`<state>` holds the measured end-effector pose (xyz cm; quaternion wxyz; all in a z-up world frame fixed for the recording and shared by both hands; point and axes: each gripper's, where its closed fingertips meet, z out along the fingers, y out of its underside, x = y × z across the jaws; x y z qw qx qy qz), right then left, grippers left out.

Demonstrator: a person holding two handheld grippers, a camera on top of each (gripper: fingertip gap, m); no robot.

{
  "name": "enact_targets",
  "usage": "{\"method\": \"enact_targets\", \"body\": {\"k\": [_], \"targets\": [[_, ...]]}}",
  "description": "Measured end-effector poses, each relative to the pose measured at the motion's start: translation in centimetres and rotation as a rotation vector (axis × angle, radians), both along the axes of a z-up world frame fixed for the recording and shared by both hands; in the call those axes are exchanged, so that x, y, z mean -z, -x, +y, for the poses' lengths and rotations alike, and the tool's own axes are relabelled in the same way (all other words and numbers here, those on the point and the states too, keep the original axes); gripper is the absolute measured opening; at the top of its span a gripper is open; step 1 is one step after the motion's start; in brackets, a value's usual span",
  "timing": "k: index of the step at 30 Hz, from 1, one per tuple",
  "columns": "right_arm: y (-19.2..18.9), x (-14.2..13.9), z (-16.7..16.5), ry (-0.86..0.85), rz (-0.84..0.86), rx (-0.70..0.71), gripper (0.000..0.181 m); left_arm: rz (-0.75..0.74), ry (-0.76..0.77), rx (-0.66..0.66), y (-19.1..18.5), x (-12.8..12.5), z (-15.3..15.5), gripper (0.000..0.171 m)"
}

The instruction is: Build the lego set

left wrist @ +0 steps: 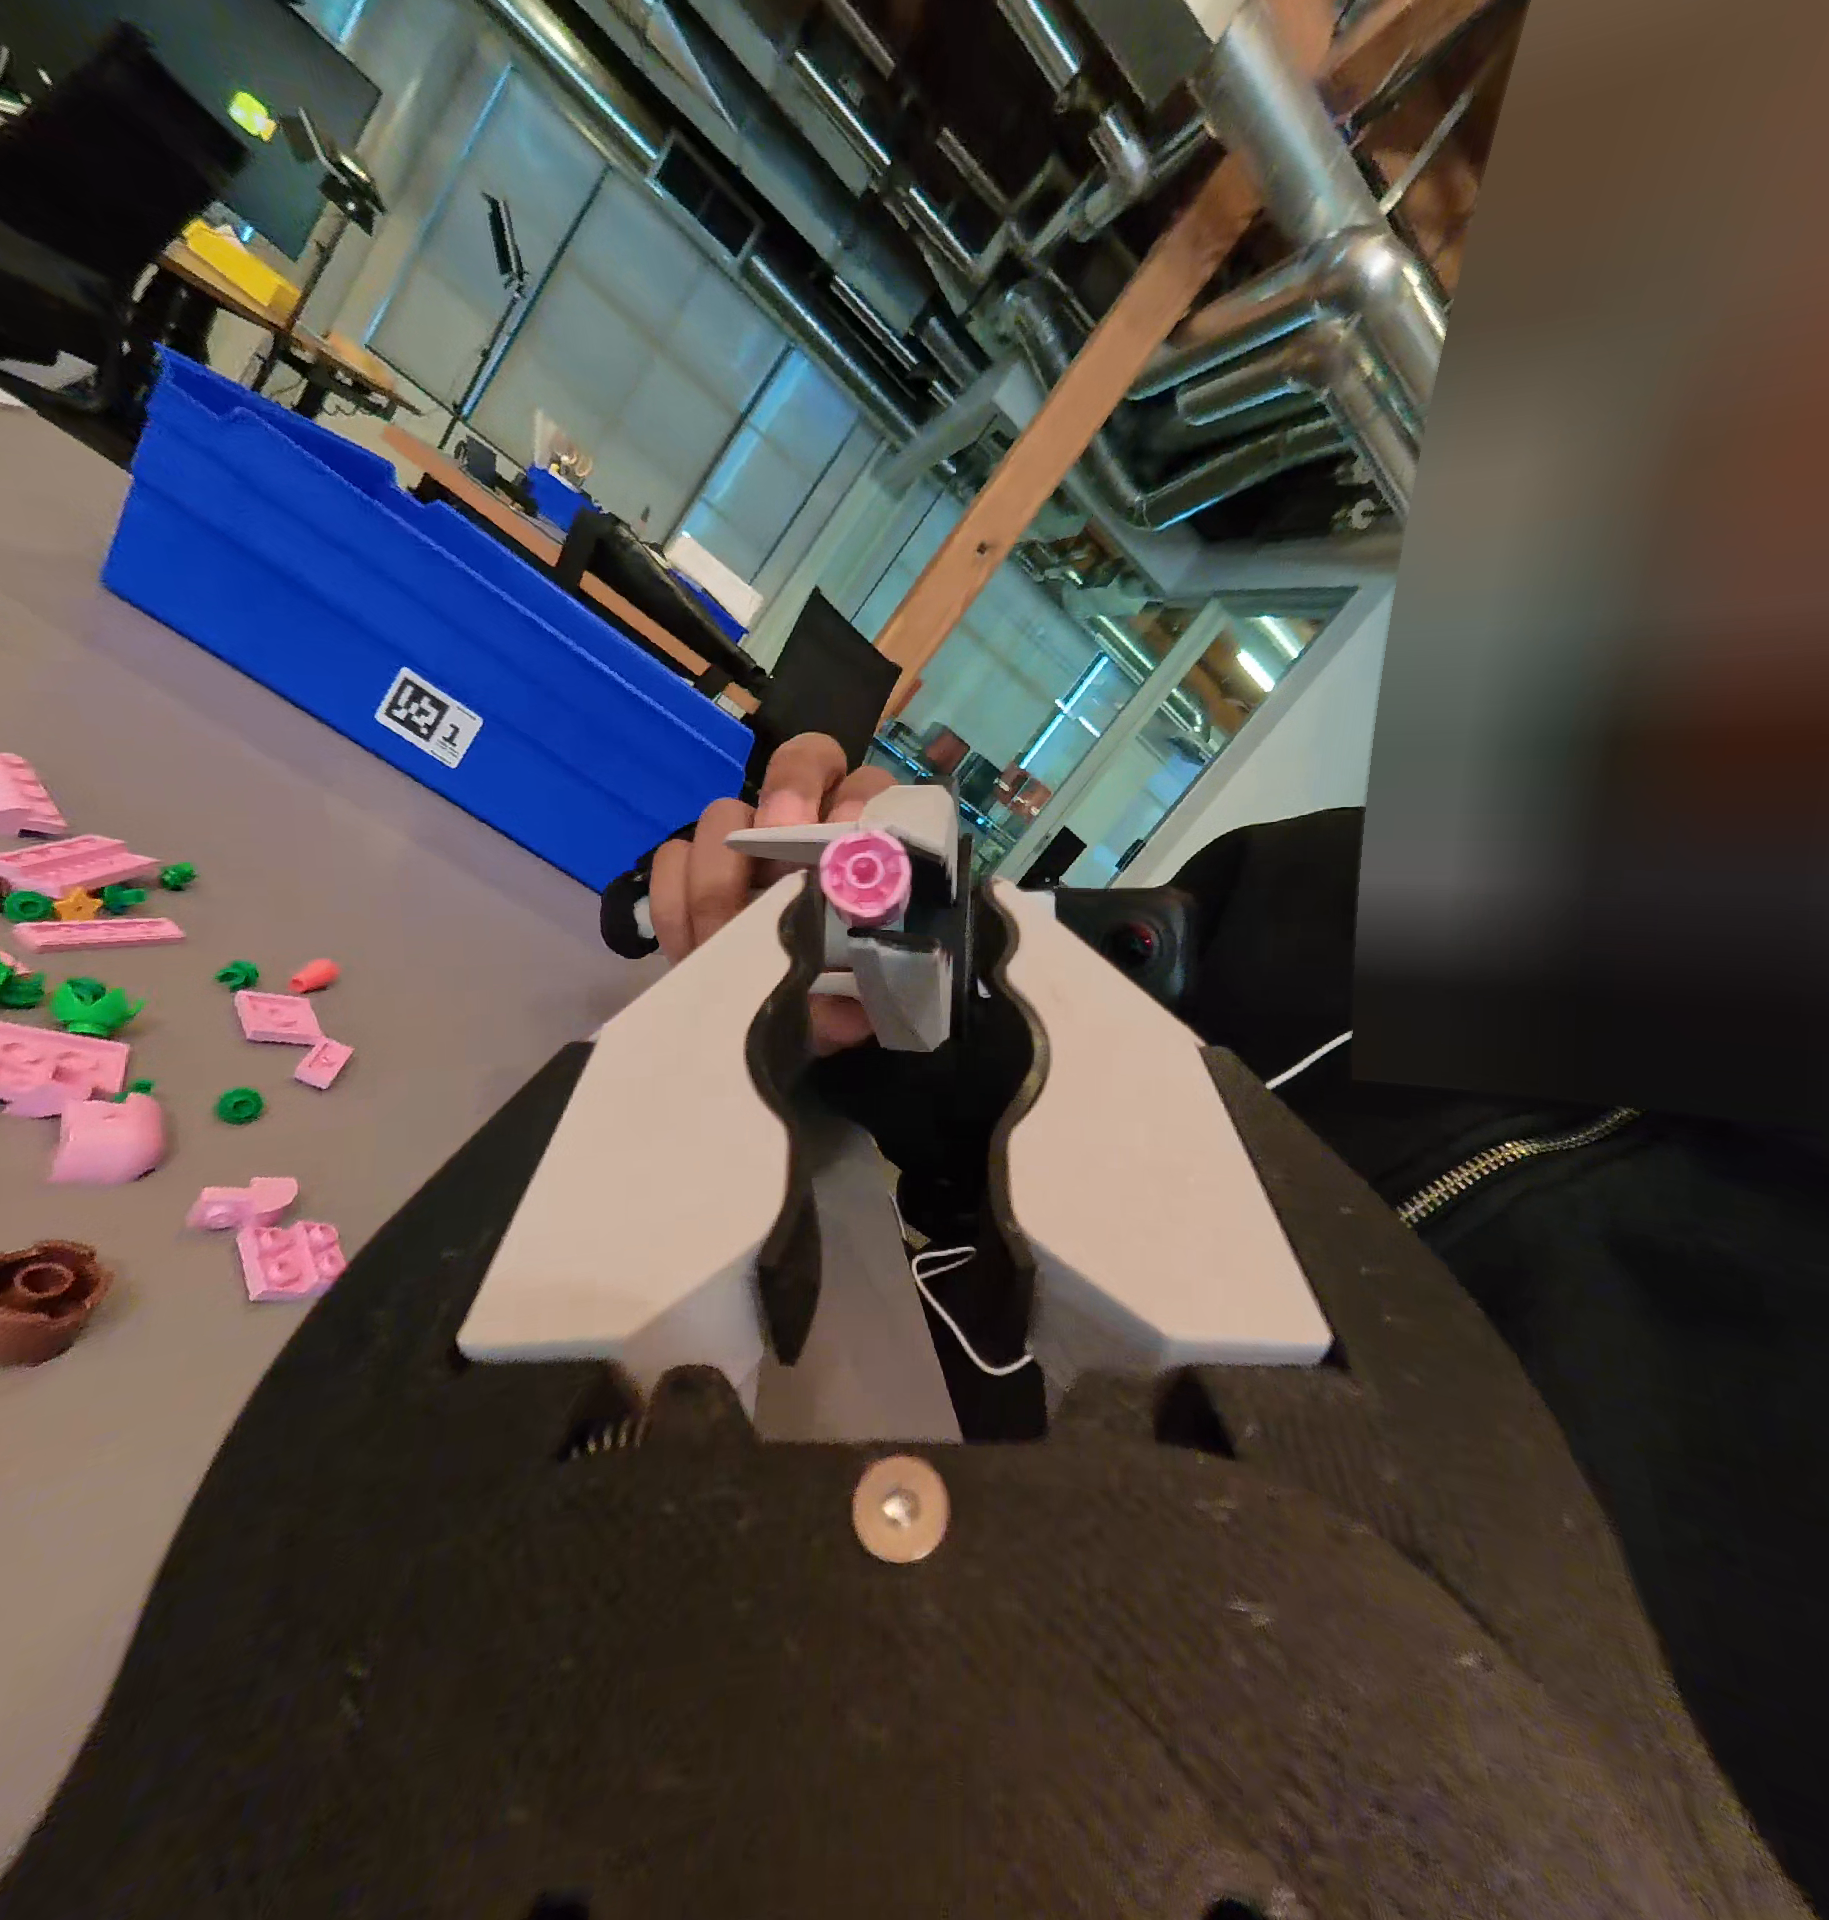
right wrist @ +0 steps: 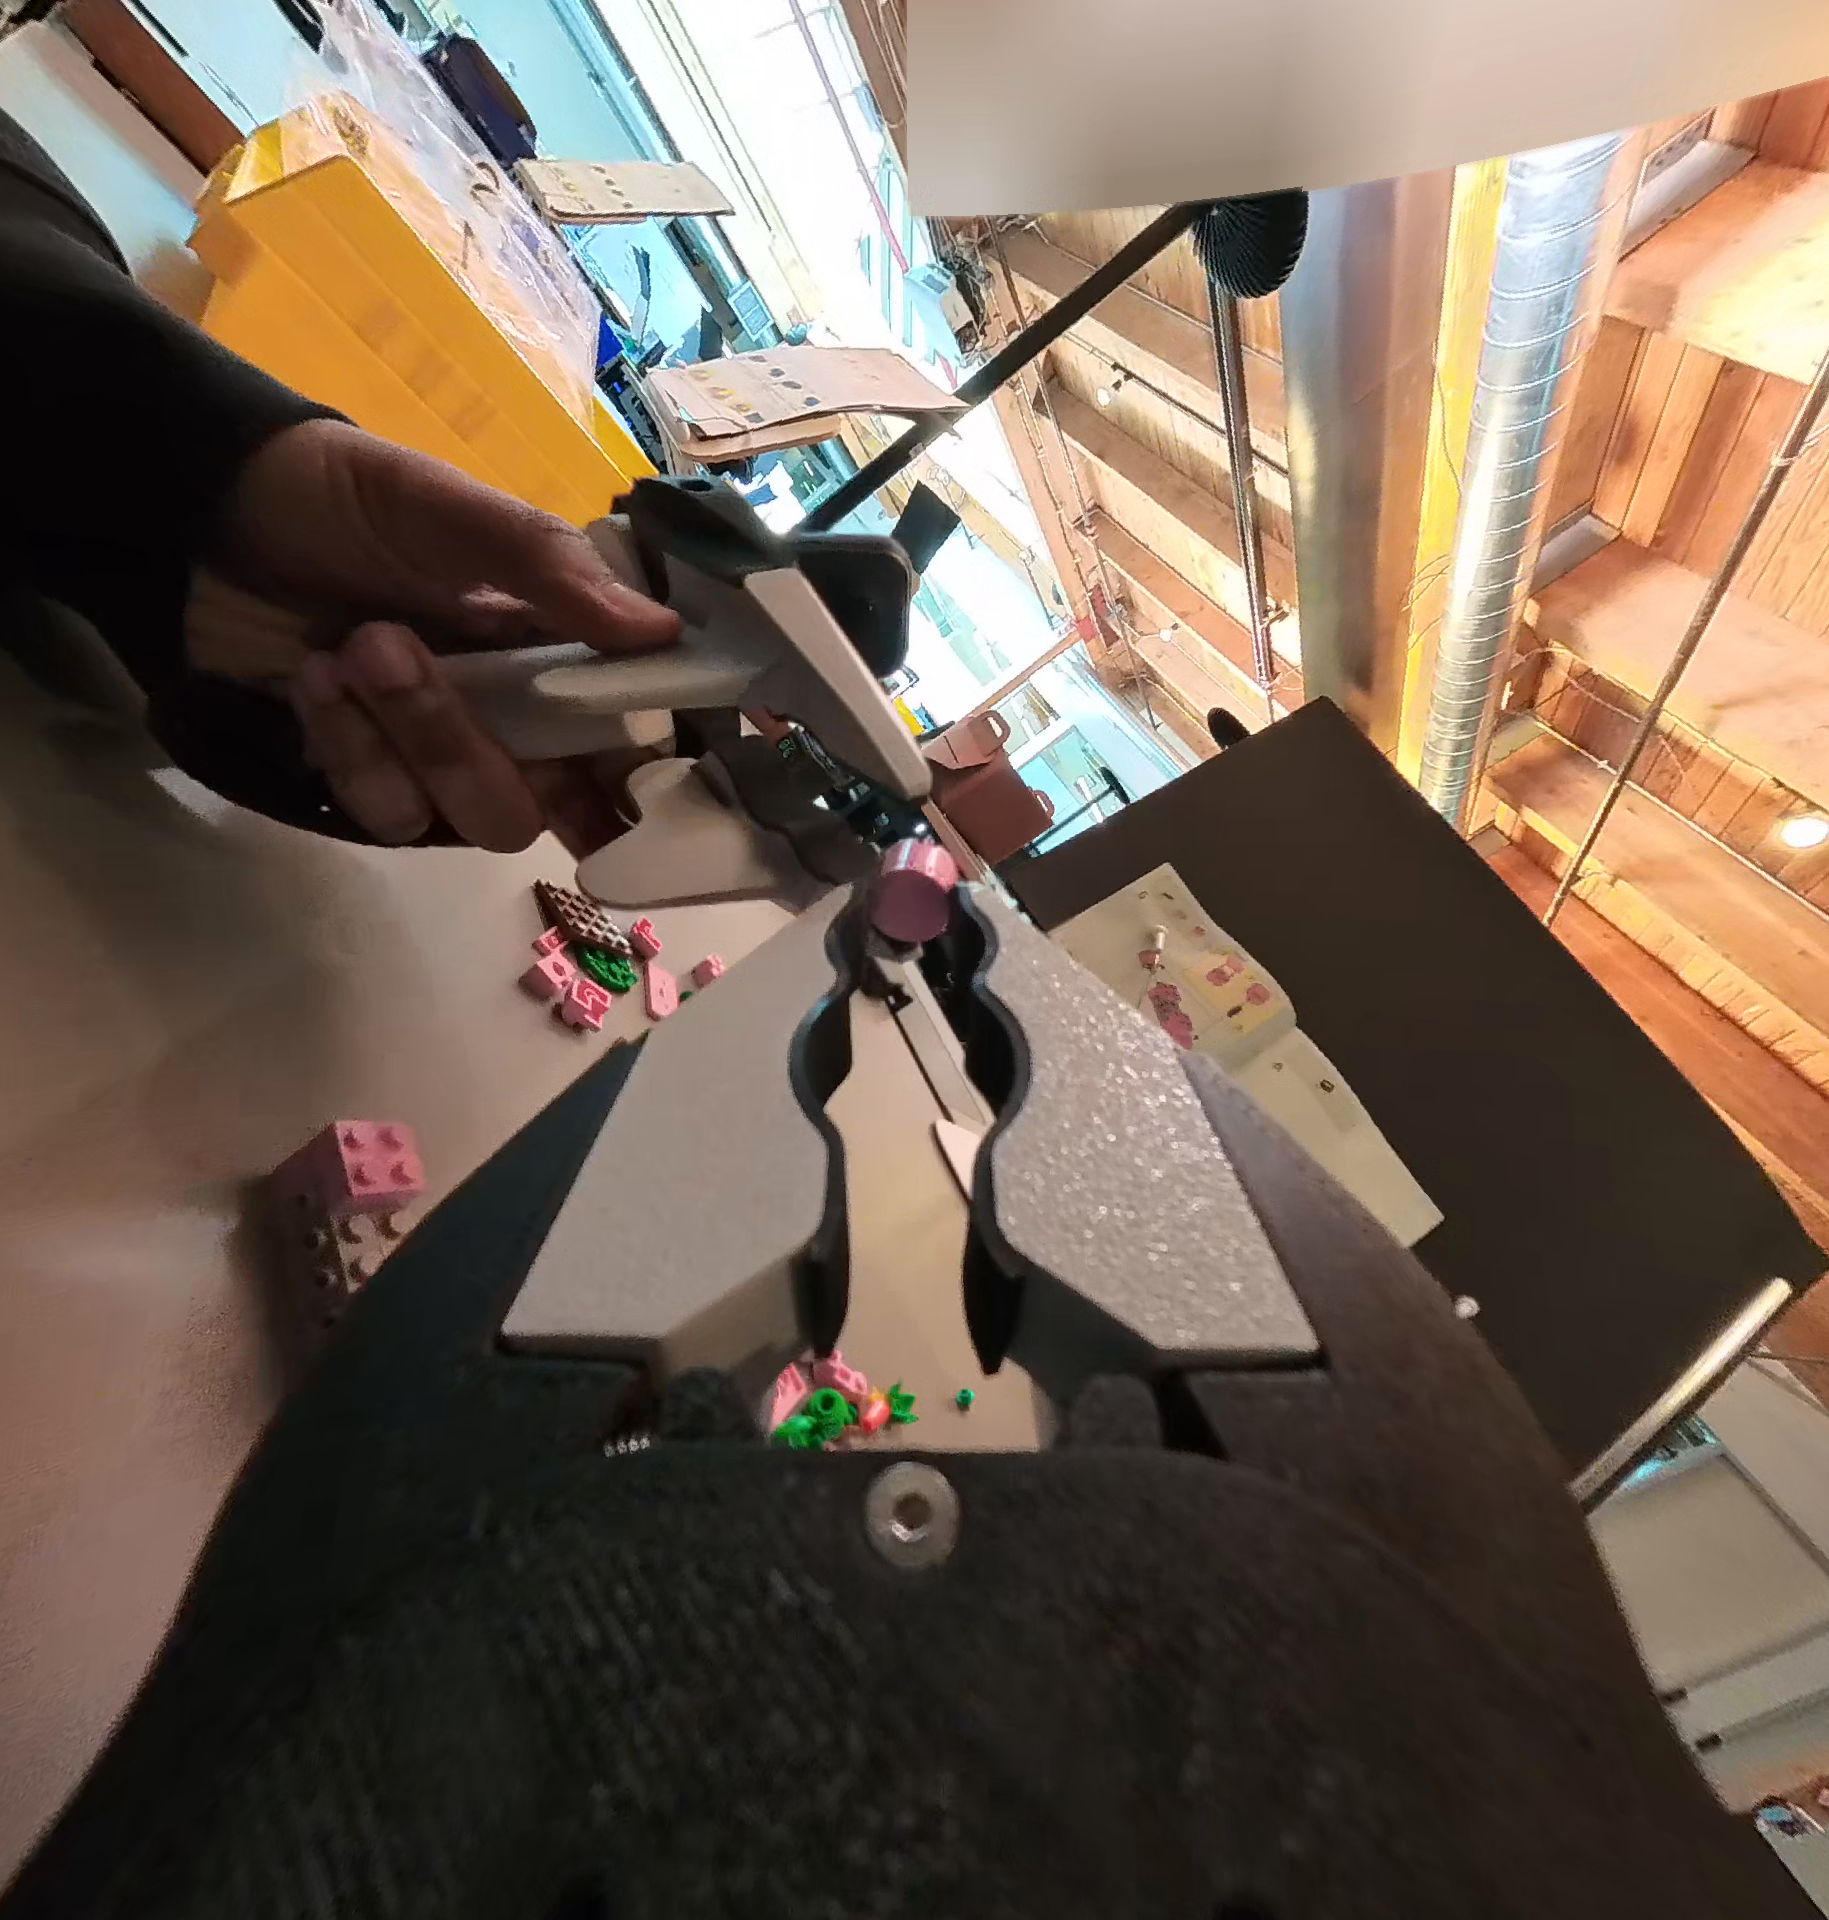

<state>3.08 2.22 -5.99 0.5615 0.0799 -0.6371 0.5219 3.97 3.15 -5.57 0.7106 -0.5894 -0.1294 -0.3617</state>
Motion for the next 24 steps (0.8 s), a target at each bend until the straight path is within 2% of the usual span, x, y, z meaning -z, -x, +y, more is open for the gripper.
{"method": "enact_targets", "body": {"k": [3,8,13,17,20,24], "targets": [[-0.3,-0.1,-0.1,0.006,0.022,-0.015,0.013,0.025,0.017,-0.029,0.3,0.2,-0.1,0.014],[-0.1,0.2,-0.1,-0.002,-0.011,-0.014,0.013,0.121,0.055,-0.107,0.7,0.5,-0.1,0.013],[0.1,1.2,-0.3,-0.053,-0.053,-0.011,0.005,0.188,0.068,-0.185,1.3,0.5,-0.5,0.013],[0.4,1.2,0.0,-0.02,-0.105,-0.027,0.009,0.24,0.087,-0.225,1.6,0.6,-0.6,0.013],[2.1,3.2,1.0,-0.006,-0.318,-0.036,0.016,0.285,0.118,-0.278,2.2,0.9,-0.9,0.013],[7.0,7.6,4.9,0.075,-0.769,0.163,0.034,0.301,0.157,-0.288,2.3,1.5,-0.7,0.013]]}}
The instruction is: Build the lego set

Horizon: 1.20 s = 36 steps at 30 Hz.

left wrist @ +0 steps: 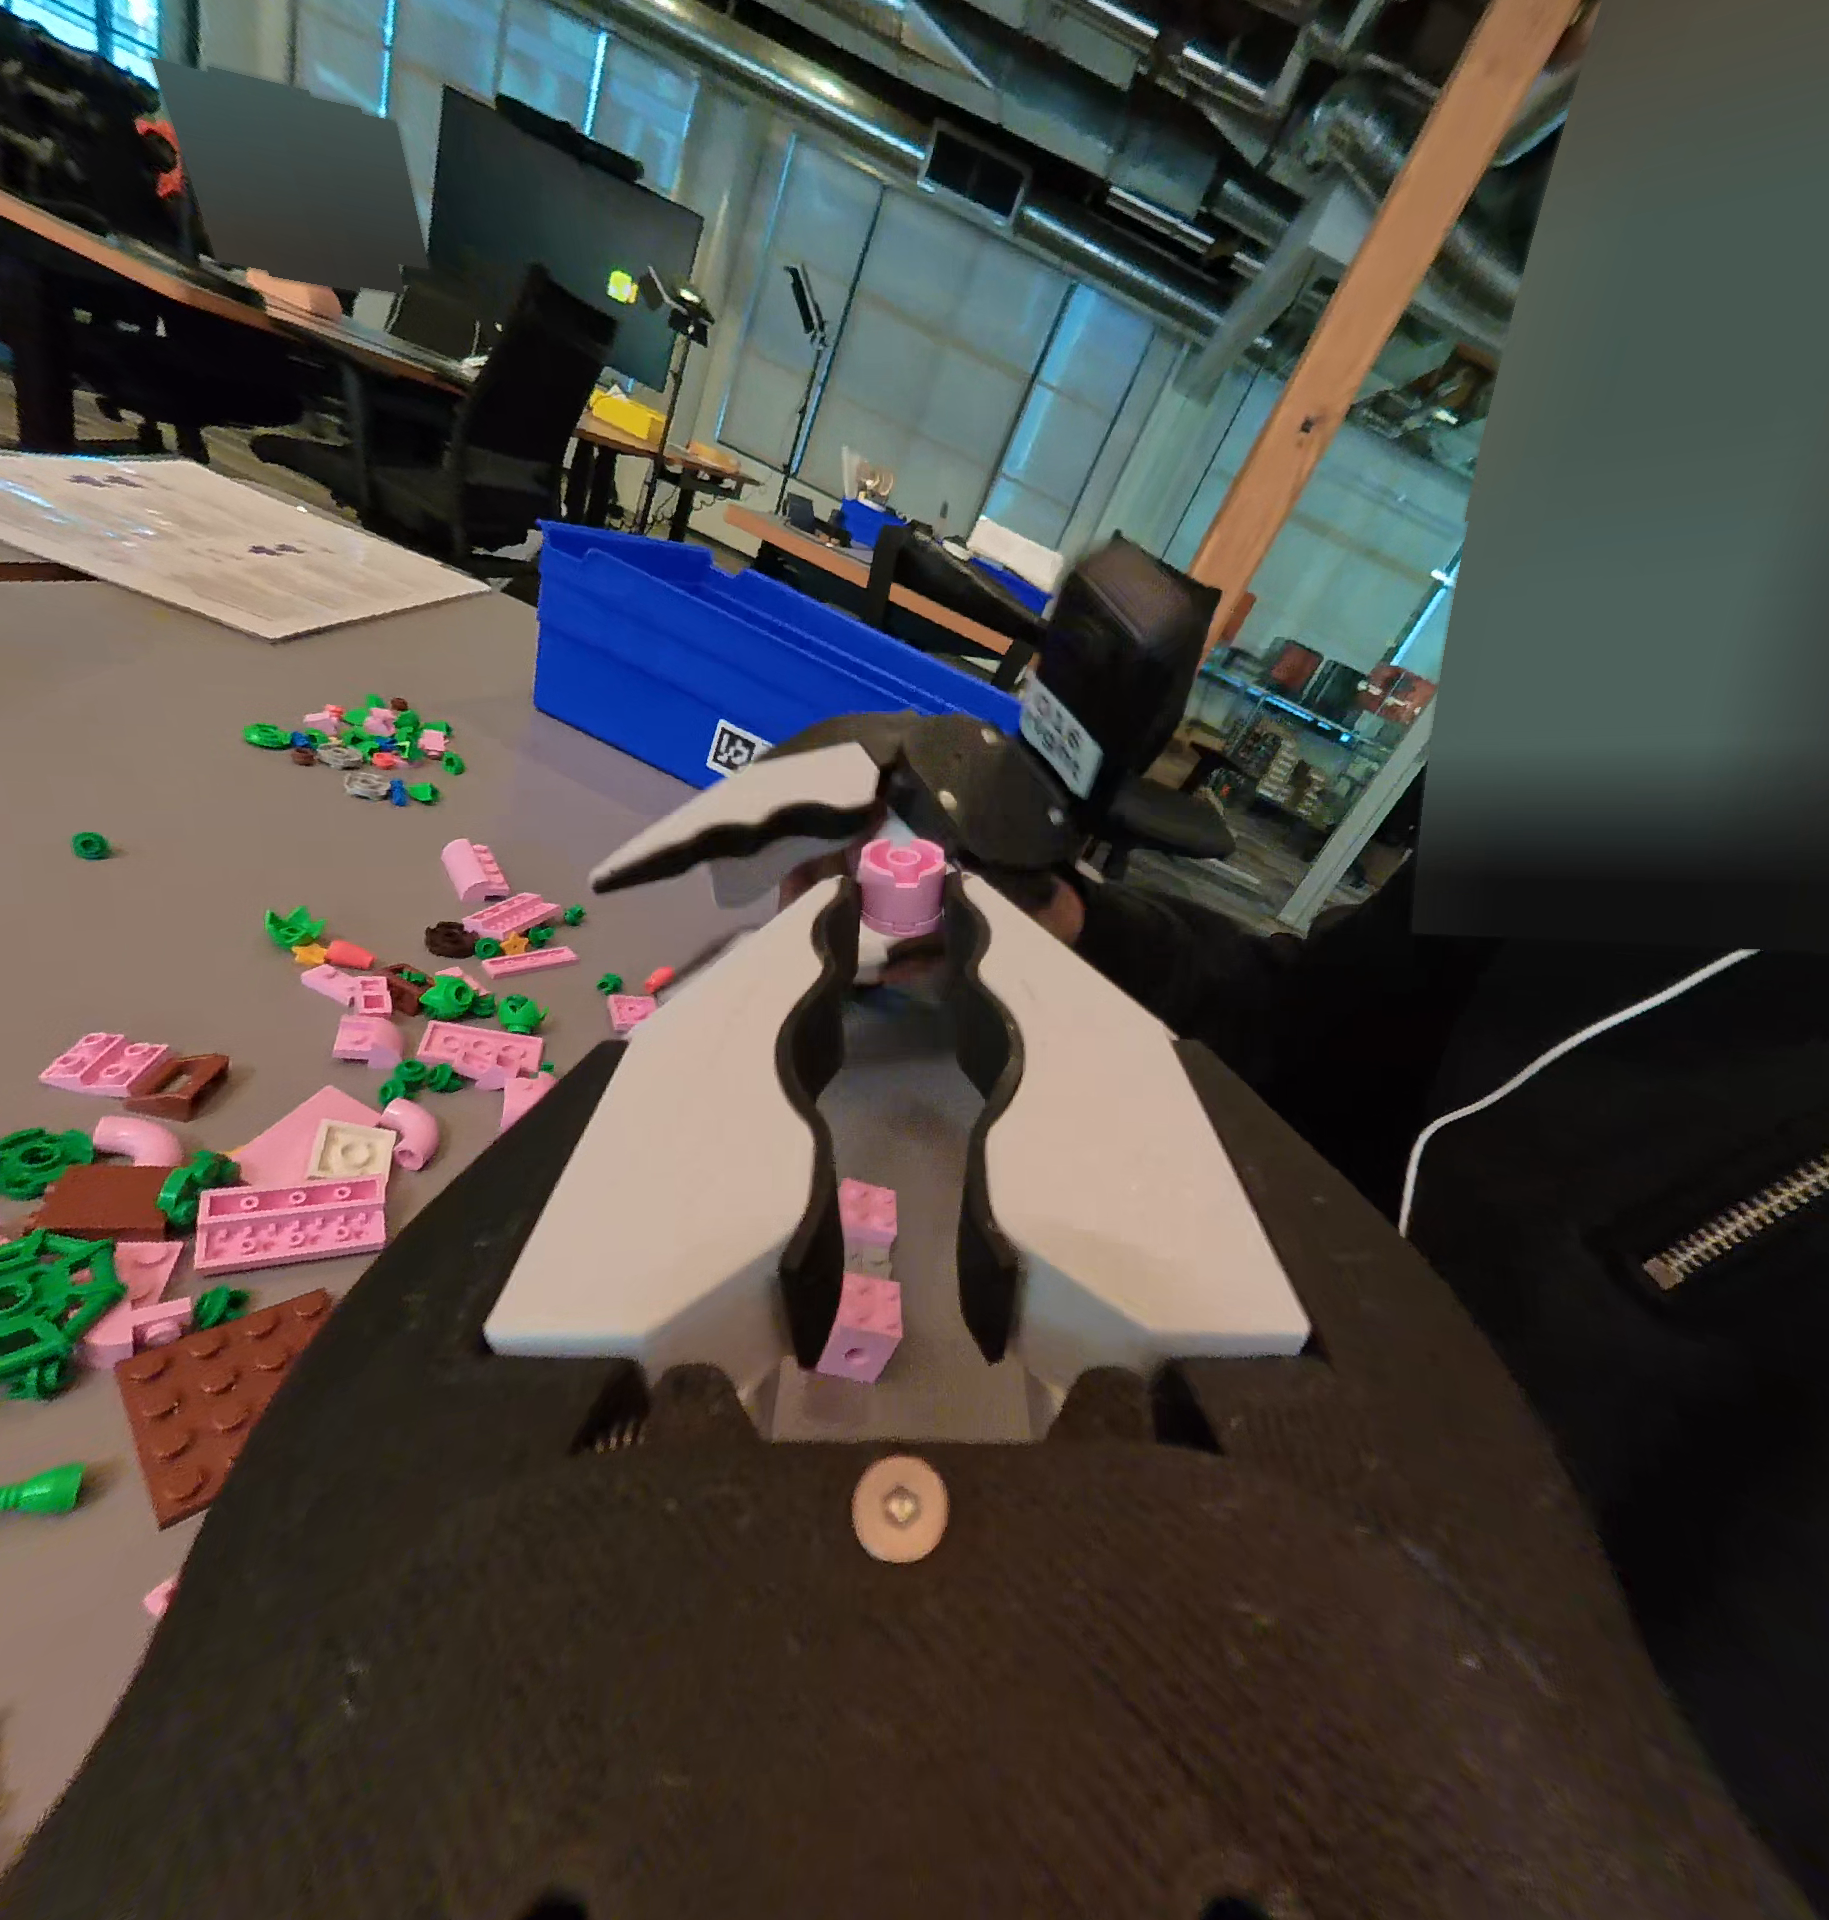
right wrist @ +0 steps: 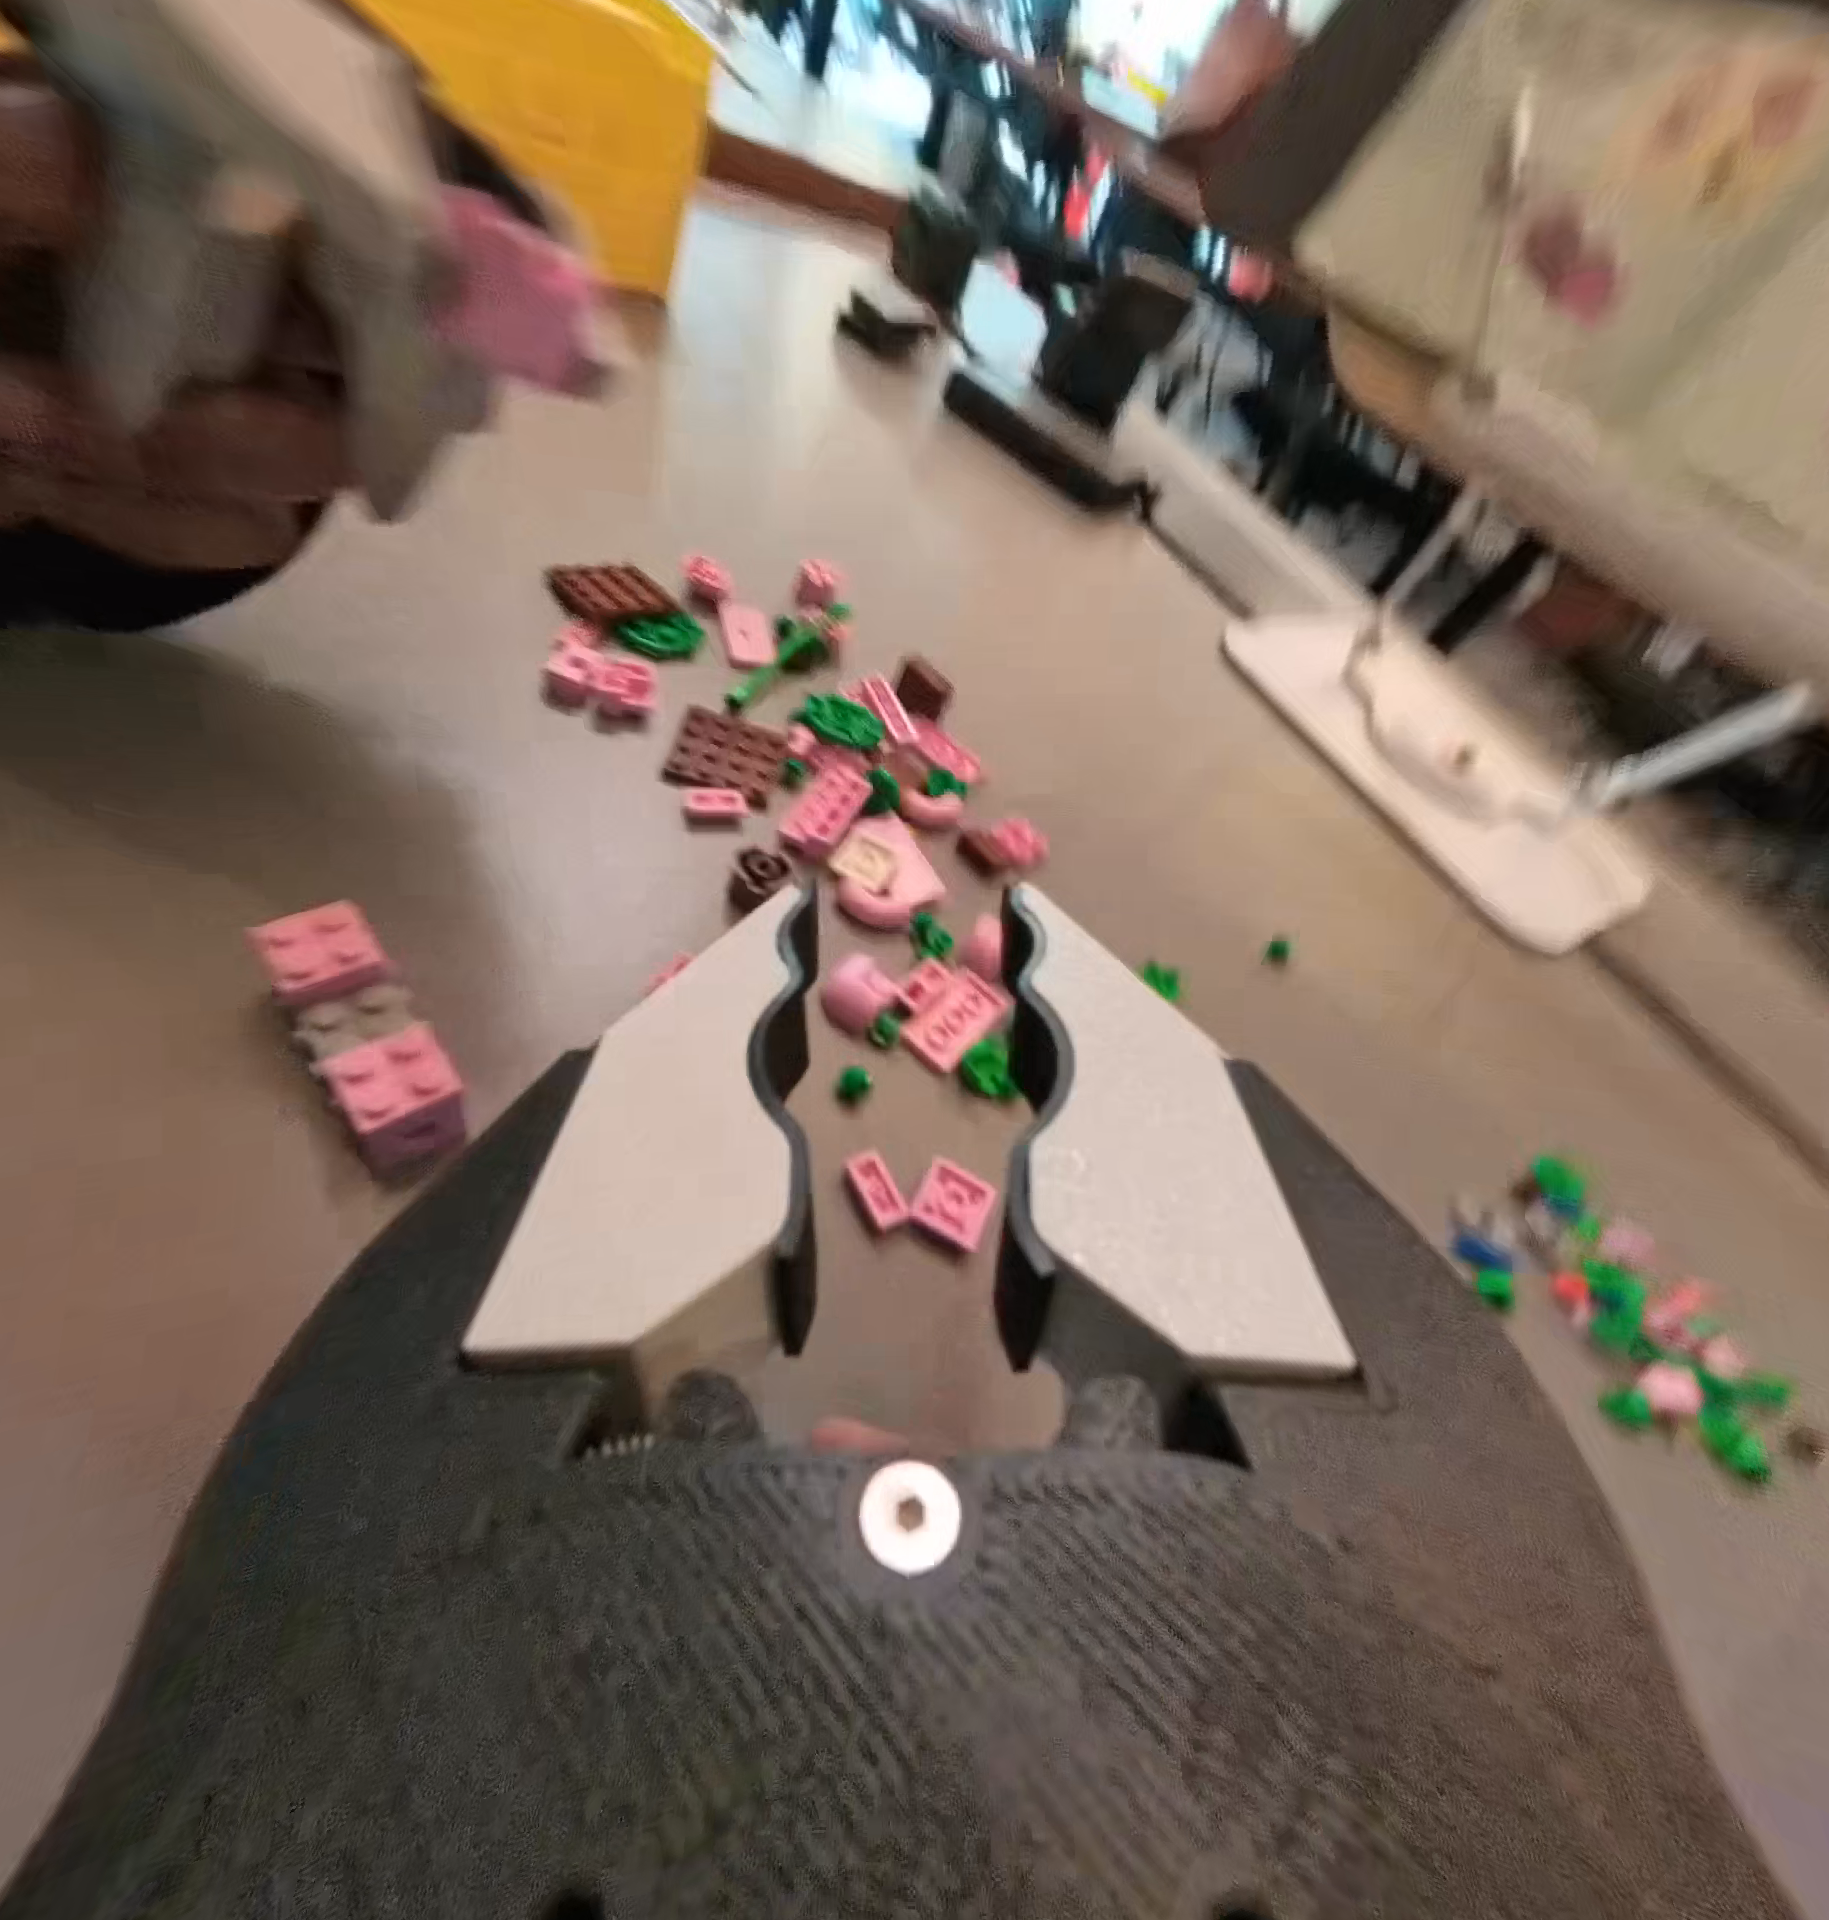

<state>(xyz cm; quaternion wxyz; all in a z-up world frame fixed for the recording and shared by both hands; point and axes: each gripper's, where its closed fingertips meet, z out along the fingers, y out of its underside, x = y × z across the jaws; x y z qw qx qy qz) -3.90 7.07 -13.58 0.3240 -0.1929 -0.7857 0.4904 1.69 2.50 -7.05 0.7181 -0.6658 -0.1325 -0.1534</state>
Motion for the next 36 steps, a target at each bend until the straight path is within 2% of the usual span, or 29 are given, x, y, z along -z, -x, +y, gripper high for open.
{"method": "enact_targets", "body": {"k": [2,5,7,9,11,15,19,22,28,36], "targets": [[1.5,-0.2,1.8,0.123,-0.134,0.079,0.035,0.017,0.02,-0.013,0.1,0.2,0.1,0.013],[3.9,-1.1,5.7,0.324,-0.22,0.231,0.029,0.038,0.045,-0.019,0.0,0.5,0.2,0.014],[5.7,-0.6,8.9,0.323,-0.233,0.349,0.029,0.047,0.056,-0.017,-0.1,0.7,0.4,0.014],[7.5,-0.1,12.1,0.265,-0.197,0.482,0.021,0.058,0.068,-0.015,-0.3,0.8,0.5,0.014],[8.7,0.5,13.3,0.195,-0.186,0.531,0.017,0.069,0.079,-0.012,-0.4,1.0,0.6,0.014],[10.6,2.5,13.6,0.144,-0.301,0.559,0.027,0.085,0.092,-0.016,-0.5,1.1,0.7,0.014],[12.3,2.7,14.0,0.224,-0.369,0.56,0.027,0.084,0.082,-0.007,-0.7,1.0,0.6,0.014],[12.6,2.8,14.1,0.228,-0.375,0.559,0.033,0.095,0.078,-0.005,-0.8,0.9,0.6,0.013],[12.1,1.9,13.4,0.153,-0.263,0.538,0.036,0.116,0.107,-0.004,-1.0,1.3,0.9,0.014],[11.8,1.5,13.7,0.253,-0.294,0.519,0.037,0.182,0.145,-0.001,-1.6,1.7,1.3,0.014]]}}
